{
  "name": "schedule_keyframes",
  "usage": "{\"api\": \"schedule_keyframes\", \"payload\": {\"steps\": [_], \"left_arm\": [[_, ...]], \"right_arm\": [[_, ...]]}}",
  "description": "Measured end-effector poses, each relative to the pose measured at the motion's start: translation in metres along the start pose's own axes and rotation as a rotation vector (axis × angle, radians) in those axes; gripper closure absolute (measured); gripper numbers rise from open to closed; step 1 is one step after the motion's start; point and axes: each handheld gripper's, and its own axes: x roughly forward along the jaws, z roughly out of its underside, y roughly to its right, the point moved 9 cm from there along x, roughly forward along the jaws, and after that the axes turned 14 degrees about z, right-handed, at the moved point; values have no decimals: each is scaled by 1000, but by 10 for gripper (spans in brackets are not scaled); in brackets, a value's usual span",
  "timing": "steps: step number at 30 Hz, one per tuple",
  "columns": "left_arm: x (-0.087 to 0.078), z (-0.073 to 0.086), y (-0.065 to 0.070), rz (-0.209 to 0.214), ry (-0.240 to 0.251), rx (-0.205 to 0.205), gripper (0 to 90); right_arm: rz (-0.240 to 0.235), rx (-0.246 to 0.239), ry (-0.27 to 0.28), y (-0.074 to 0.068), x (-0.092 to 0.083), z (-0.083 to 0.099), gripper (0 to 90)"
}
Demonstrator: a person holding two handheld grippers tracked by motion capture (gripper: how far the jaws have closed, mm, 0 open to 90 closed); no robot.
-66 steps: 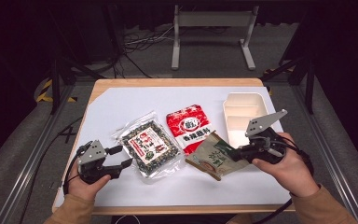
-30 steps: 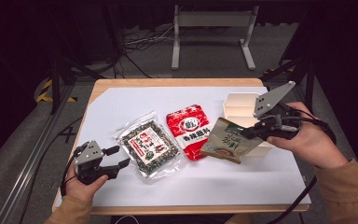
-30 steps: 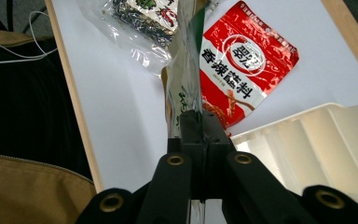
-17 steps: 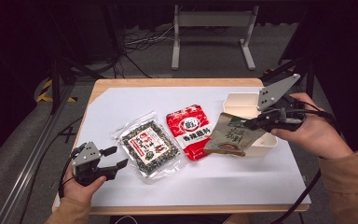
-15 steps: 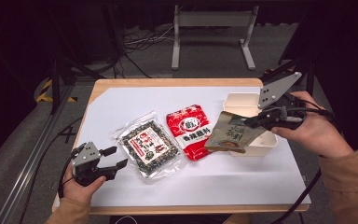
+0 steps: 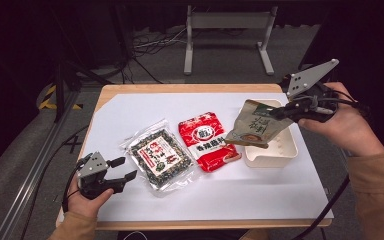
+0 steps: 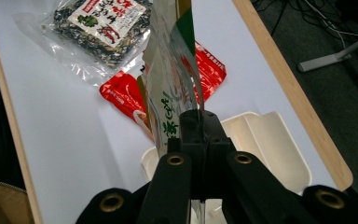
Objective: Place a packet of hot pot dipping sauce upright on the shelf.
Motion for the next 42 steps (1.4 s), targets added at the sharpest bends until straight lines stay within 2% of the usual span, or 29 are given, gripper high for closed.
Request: {"api": "schedule_keyframes", "payload": {"steps": [4, 13, 14, 15, 19, 23, 26, 42], "left_arm": [[0, 0, 0, 0, 0, 0, 372], [1, 2, 1, 3, -4, -15, 367], [0, 3, 0, -3, -9, -1, 367], [-1, 4, 1, -1, -6, -16, 367], [-6, 6, -1, -20, -4, -15, 367], [-7, 8, -3, -26, -5, -24, 367], [-7, 9, -3, -23, -3, -28, 367], [-6, 9, -4, -21, -4, -28, 367]], "right_arm": [[33, 7, 7, 14, 1, 1, 899], [84, 20, 22, 36, 5, 6, 899], [89, 25, 22, 38, 7, 6, 899], [97, 25, 17, 40, 8, 7, 899], [123, 27, 22, 52, 12, 9, 899], [131, 40, 34, 60, 15, 9, 899], [155, 43, 37, 70, 20, 9, 899], [212, 33, 26, 103, 37, 11, 899]]}}
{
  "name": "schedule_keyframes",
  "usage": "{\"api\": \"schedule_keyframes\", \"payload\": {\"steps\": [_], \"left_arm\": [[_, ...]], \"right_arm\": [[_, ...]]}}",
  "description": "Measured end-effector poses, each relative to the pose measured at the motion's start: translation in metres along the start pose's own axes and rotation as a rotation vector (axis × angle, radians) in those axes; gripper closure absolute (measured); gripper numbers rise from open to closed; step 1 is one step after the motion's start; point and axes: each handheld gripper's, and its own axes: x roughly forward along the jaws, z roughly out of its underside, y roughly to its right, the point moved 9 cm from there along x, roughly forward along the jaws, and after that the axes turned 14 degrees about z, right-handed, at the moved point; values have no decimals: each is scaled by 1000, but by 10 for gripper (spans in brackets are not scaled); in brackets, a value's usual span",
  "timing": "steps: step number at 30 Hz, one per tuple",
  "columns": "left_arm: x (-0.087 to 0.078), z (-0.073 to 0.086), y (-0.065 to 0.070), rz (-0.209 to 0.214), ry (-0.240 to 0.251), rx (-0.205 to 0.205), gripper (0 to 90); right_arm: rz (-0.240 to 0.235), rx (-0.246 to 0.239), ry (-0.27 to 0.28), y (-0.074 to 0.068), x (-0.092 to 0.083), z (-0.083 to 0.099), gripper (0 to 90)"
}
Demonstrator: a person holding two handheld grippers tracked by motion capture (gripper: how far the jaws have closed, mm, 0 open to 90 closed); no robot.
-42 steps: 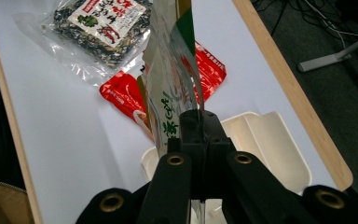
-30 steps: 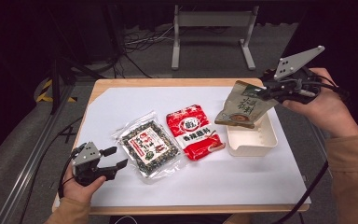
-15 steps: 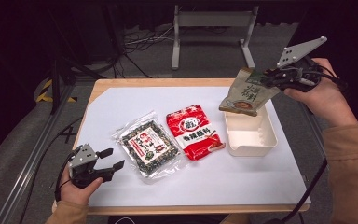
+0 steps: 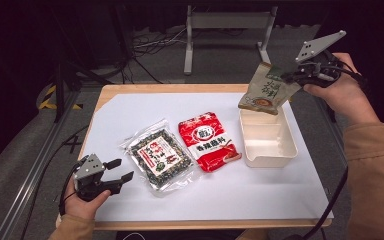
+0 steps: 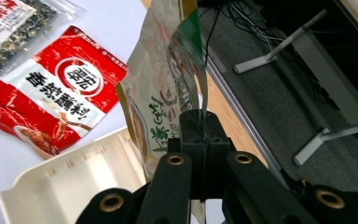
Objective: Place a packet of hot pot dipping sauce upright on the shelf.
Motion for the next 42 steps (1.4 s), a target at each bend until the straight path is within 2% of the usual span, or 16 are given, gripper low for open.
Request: {"api": "schedule_keyframes", "payload": {"steps": [6, 10, 15, 21, 33, 42], "left_arm": [[-1, 0, 0, -1, 1, -5, 367], [-2, 1, 0, -7, 2, -2, 367], [-2, 1, 0, -8, 0, -2, 367], [-2, 2, -1, -8, -2, -5, 367], [-2, 2, -1, -6, -2, -5, 367], [-2, 2, -1, -7, 0, -4, 367]], "right_arm": [[11, -10, -25, 6, 10, 2, 899], [13, 1, -34, 10, 18, 6, 899], [29, 2, -19, 14, 27, 10, 899], [24, 10, -31, 15, 40, 18, 899], [48, 26, -40, 16, 59, 27, 899], [91, -5, -73, 19, 69, 34, 899]]}}
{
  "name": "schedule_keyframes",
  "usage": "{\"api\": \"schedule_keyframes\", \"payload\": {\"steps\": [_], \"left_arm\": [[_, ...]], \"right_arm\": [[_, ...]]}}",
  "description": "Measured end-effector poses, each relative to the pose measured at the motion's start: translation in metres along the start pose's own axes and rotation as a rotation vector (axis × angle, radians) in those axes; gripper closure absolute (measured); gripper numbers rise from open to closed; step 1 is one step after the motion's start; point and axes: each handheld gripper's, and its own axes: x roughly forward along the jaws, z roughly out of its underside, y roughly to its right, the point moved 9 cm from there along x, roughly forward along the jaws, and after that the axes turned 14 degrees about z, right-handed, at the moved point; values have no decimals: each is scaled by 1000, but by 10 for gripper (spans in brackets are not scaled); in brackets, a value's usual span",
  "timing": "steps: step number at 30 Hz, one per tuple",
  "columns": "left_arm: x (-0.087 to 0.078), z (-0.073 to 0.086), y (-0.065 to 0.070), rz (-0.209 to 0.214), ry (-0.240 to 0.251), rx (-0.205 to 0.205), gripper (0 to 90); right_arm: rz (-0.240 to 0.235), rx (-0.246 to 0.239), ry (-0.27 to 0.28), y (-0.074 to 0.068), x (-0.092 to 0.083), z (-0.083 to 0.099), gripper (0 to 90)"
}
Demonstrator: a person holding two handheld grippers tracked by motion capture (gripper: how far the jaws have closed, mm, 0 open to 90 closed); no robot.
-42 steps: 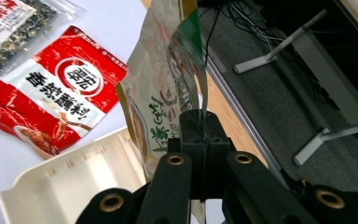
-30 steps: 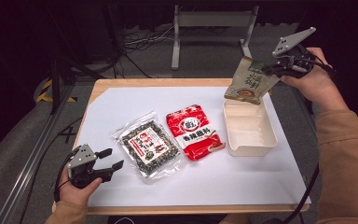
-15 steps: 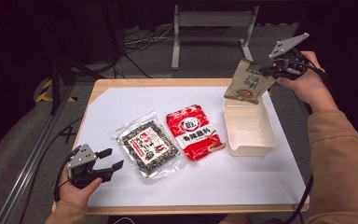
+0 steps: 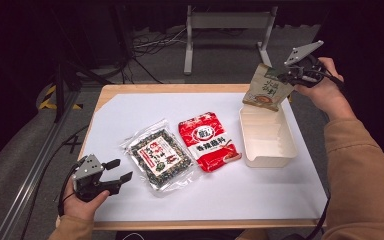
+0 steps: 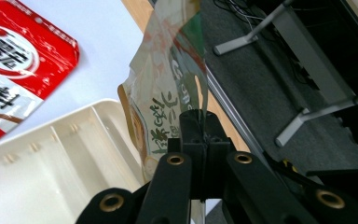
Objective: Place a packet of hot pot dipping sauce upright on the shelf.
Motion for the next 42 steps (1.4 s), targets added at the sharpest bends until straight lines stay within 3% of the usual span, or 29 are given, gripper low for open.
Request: {"api": "schedule_keyframes", "payload": {"steps": [14, 24, 29, 42], "left_arm": [[0, 0, 0, 0, -1, 1, 367], [0, 0, 0, 0, -1, 1, 366], [0, 0, 1, 3, 0, -3, 367], [0, 0, 0, 0, -2, 0, 365]], "right_arm": [[14, -45, -18, -8, 11, 2, 898], [-26, -71, -5, -20, 13, -3, 898], [-57, -95, -34, -28, 18, 2, 897], [-84, -61, -81, -37, 35, 18, 896]]}}
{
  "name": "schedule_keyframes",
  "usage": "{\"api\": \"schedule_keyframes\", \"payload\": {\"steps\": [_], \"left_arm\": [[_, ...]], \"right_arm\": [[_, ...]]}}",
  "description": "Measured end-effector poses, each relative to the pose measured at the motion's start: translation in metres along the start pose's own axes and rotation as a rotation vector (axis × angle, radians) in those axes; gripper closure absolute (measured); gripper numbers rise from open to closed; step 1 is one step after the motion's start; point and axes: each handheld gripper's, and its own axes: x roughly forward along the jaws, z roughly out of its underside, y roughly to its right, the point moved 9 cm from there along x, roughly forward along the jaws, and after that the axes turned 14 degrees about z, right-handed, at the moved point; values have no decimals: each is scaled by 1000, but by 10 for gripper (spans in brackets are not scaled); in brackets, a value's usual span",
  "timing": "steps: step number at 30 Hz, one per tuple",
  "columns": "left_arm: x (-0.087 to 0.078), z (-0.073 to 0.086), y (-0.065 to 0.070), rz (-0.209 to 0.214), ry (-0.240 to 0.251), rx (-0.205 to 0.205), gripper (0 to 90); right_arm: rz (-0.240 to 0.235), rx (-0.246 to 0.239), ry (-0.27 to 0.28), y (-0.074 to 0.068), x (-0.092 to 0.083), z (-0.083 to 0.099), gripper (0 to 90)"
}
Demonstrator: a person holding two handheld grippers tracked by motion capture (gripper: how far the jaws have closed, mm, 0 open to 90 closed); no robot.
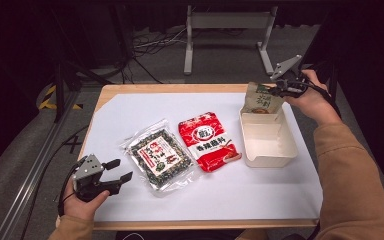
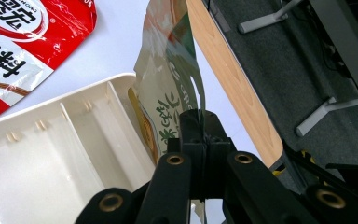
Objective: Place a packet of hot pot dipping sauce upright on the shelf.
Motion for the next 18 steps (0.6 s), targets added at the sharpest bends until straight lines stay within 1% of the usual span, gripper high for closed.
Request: {"api": "schedule_keyframes", "payload": {"steps": [3, 7, 12, 13, 16, 18], "left_arm": [[0, 0, 0, 0, 1, 0, 365], [0, 0, 0, 1, 1, 0, 365], [0, 0, 0, 1, 5, -1, 365], [0, 0, 0, 2, 6, -2, 365], [0, 0, 0, 3, 7, -2, 365], [0, 0, 0, 4, 7, -3, 364]], "right_arm": [[-13, 3, -13, -3, 4, 3, 896], [-30, 2, -15, -9, 9, 1, 894], [-33, -7, -26, -13, 12, -1, 890], [-29, 3, -25, -13, 12, -2, 881], [-35, 8, -26, -12, 11, -1, 858], [-39, 33, -20, -11, 9, -2, 825]]}}
